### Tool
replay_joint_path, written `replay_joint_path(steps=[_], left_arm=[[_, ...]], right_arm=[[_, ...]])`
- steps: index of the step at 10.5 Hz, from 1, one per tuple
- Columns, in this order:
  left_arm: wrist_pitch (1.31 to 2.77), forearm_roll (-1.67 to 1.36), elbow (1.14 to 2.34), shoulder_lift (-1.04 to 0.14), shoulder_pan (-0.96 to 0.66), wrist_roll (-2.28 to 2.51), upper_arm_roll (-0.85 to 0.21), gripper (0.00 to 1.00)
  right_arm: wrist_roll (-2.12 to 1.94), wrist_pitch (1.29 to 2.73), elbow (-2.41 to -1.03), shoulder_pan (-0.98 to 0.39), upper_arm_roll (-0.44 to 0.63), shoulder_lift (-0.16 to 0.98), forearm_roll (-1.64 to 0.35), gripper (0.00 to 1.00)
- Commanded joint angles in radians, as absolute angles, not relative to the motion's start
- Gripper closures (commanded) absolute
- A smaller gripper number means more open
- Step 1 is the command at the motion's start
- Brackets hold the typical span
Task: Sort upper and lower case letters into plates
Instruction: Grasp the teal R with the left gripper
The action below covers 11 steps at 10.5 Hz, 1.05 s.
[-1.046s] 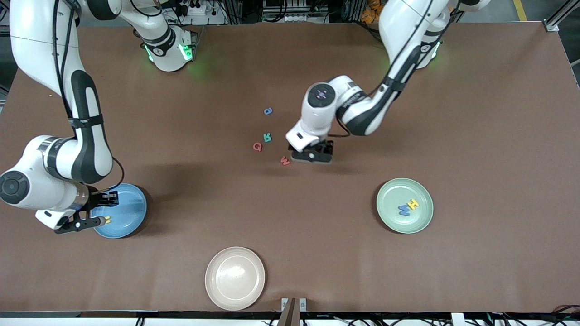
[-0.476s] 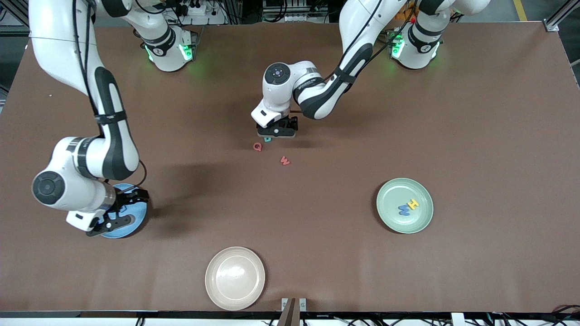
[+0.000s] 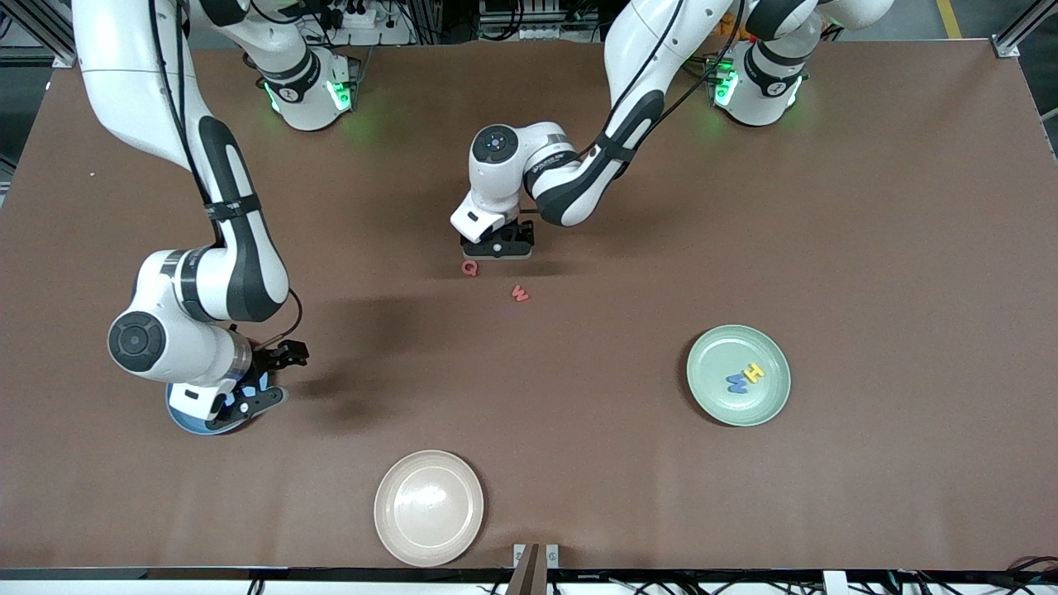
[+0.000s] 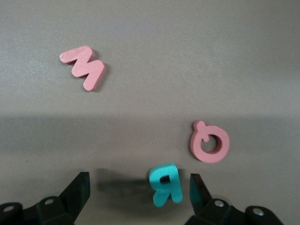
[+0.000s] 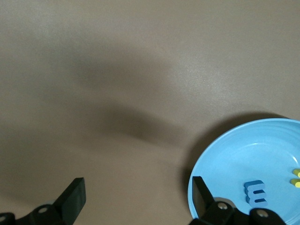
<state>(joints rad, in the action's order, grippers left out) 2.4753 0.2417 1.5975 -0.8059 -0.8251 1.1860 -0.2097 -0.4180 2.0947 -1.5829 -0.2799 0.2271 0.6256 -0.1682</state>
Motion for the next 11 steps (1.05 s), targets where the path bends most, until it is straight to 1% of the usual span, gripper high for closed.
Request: replay_joint_path(steps=[1,5,9,10,11], left_arm=[[2.471,0.229,1.548,-0.841,-0.856,1.224,-0.187,0.13],[2.47,0.227,1.537,-0.844,-0.876,1.253,-0.187,0.14],[2.47,0.229,1.539,-0.842,-0.877,1.253,-0.187,0.45],[2.47,0.227,1.54,-0.844,-0.876,1.255,-0.187,0.58],[2.468,0.229,1.542,-0.844,-0.877,1.256,-0.187,0.77]], right_arm=[[-0.425,2.094,-1.597,-0.27,0.219,0.612,-0.179,0.0],[-0.425,2.094,-1.595,-0.264,0.219,0.612,-0.179,0.0],[-0.39,2.091,-1.6,-0.279,0.219,0.612,-0.179,0.0],[-0.308,2.091,-1.611,-0.302,0.219,0.606,-0.179,0.0],[-0.249,2.092,-1.623,-0.33,0.219,0.597,-0.181,0.0]])
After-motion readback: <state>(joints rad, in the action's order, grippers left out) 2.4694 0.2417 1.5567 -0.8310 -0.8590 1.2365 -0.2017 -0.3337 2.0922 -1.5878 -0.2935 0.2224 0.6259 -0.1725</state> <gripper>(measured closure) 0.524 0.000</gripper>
